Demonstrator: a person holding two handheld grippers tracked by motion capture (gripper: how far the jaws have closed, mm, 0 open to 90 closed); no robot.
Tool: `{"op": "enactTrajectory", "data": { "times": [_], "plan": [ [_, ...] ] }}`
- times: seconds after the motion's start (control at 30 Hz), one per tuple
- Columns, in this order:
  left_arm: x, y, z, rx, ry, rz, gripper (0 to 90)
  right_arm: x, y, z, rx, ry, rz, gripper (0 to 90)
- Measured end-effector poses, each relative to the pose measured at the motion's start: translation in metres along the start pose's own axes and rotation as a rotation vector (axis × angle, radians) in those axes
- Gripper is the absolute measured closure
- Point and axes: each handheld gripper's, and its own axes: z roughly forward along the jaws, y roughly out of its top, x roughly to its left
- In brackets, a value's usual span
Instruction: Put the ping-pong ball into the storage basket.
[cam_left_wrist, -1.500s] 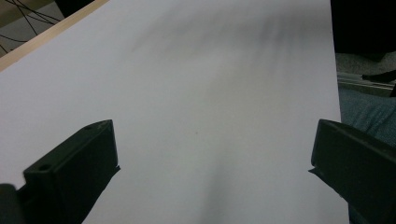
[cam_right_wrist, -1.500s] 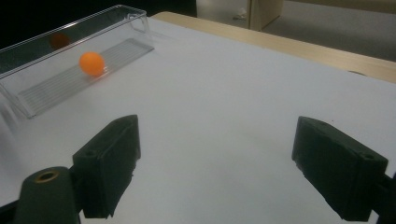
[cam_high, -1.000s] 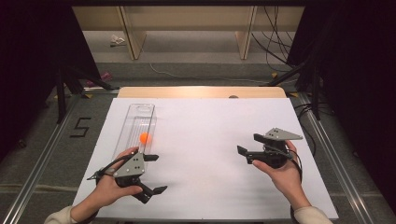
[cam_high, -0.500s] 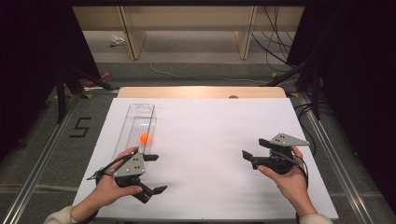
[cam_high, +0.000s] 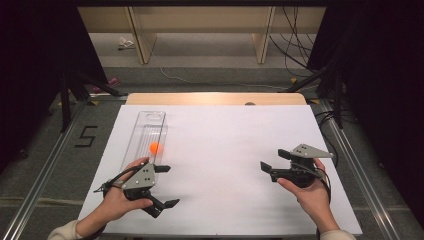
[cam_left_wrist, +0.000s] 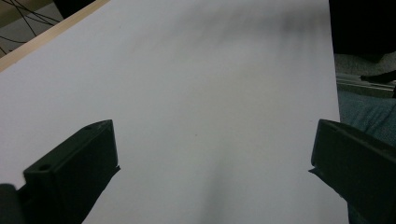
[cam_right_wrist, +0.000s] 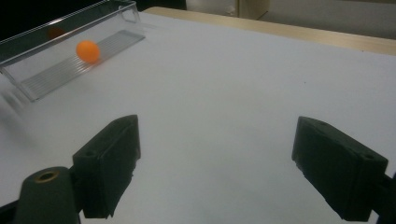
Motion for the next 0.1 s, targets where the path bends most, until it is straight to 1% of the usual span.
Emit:
{"op": "enactTrajectory", "data": {
  "times": [0.1],
  "plan": [
    [0.0, 0.0003, -0.0002, -0.003, -0.003, -0.004, 0.1, -0.0001, 0.0002, -0.0001, -0.002, -0.001, -0.001, 16.5]
  ]
}}
